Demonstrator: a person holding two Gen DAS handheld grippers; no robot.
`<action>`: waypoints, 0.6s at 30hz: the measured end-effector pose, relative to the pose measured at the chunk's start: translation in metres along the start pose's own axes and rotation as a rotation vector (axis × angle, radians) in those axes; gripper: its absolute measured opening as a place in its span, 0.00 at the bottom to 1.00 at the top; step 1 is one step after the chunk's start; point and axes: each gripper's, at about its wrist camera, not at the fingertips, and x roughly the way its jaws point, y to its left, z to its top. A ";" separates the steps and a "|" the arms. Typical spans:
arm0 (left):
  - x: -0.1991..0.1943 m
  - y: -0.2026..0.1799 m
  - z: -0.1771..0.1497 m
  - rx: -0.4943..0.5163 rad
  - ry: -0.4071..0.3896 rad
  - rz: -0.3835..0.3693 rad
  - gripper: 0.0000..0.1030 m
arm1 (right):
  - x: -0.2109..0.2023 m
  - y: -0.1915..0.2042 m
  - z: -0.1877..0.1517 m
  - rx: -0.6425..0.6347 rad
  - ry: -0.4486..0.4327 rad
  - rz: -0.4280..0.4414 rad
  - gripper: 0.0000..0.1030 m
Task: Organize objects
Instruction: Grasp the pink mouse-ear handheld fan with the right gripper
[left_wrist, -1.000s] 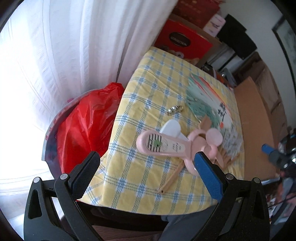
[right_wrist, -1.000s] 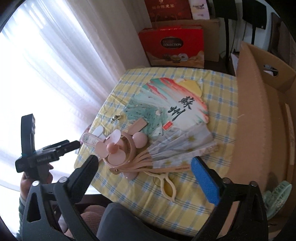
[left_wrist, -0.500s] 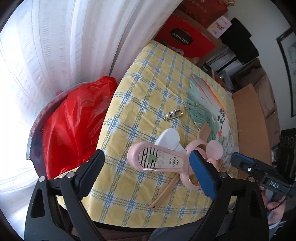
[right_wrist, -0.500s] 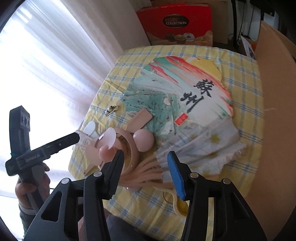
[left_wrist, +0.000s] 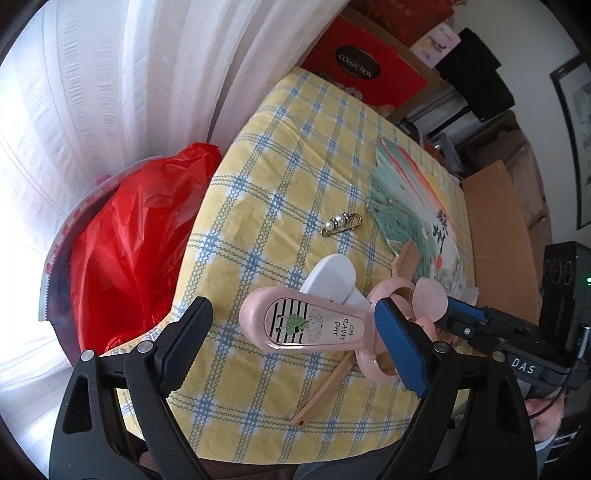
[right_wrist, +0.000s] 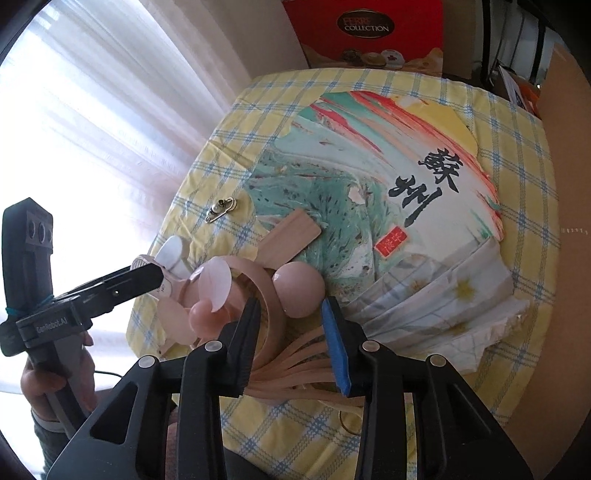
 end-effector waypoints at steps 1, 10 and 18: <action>0.000 -0.001 0.000 0.006 -0.003 0.004 0.85 | 0.001 0.002 0.000 -0.009 0.002 -0.008 0.34; 0.003 -0.009 -0.002 0.031 0.010 0.018 0.72 | 0.017 0.014 -0.004 -0.065 0.050 -0.044 0.32; 0.001 -0.007 -0.005 0.021 0.005 0.017 0.71 | 0.018 0.012 -0.005 -0.055 0.019 -0.039 0.27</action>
